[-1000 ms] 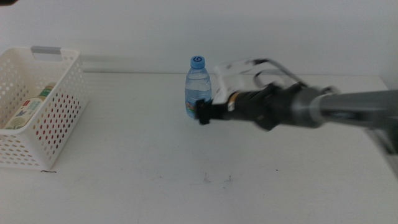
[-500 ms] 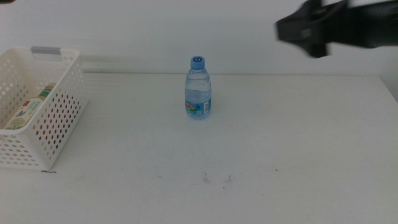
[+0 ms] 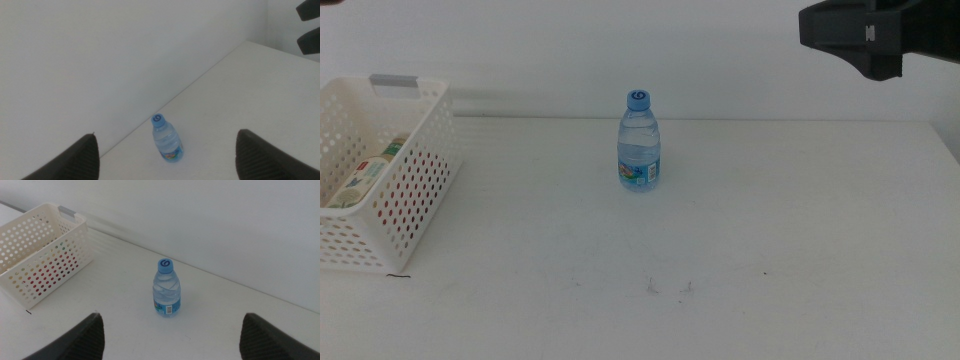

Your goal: Use arms to grab the bottles and put them into the dustbin to the left of the table.

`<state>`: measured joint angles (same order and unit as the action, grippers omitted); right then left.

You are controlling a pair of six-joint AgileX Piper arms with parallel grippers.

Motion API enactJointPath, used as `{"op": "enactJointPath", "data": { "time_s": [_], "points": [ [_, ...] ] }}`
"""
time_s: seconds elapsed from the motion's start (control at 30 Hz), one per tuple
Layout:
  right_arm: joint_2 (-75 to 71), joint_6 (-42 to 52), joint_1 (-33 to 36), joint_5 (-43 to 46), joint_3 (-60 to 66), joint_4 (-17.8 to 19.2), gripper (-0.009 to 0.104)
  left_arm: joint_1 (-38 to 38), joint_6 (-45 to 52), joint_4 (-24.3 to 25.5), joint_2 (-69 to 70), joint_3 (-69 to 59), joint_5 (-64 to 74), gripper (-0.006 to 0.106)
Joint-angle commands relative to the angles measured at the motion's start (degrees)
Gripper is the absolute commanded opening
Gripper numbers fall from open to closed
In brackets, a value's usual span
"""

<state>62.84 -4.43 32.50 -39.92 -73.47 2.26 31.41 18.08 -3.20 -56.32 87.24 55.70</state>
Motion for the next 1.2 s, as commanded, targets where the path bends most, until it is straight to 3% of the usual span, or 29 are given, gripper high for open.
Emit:
{"op": "enactJointPath", "data": {
  "time_s": [0.0, 0.17, 0.27, 0.53, 0.7, 0.83, 1.17],
  "points": [
    [-0.33, 0.38, 0.16, 0.22, -0.24, 0.36, 0.088, 0.31, -0.39, 0.95, 0.32, -0.25, -0.81, 0.094],
    [-0.33, 0.38, 0.16, 0.22, -0.24, 0.36, 0.088, 0.31, -0.39, 3.90, 0.22, -0.63, -0.81, 0.094],
    [-0.33, 0.38, 0.16, 0.33, -0.24, 0.36, 0.088, 0.31, -0.39, 4.78, 0.47, -6.53, -8.82, 0.094],
    [-0.33, 0.38, 0.16, 0.43, -0.24, 0.36, 0.088, 0.31, -0.82, 4.22, 3.65, -50.06, -63.62, 0.094],
    [-0.20, 0.38, 0.16, 0.41, -0.24, 0.36, 0.088, 0.52, -12.64, 4.22, -0.75, -67.08, -87.33, 0.094],
    [-0.20, 0.38, 0.16, 0.41, -0.24, 0.36, 0.088, 0.52, -14.48, 1.05, -3.77, -73.05, -89.78, 0.094],
    [-0.20, 0.38, 0.16, 0.41, -0.24, 0.36, 0.088, 0.52, -16.00, -3.37, -18.59, -73.92, -100.30, 0.094]
  ]
}}
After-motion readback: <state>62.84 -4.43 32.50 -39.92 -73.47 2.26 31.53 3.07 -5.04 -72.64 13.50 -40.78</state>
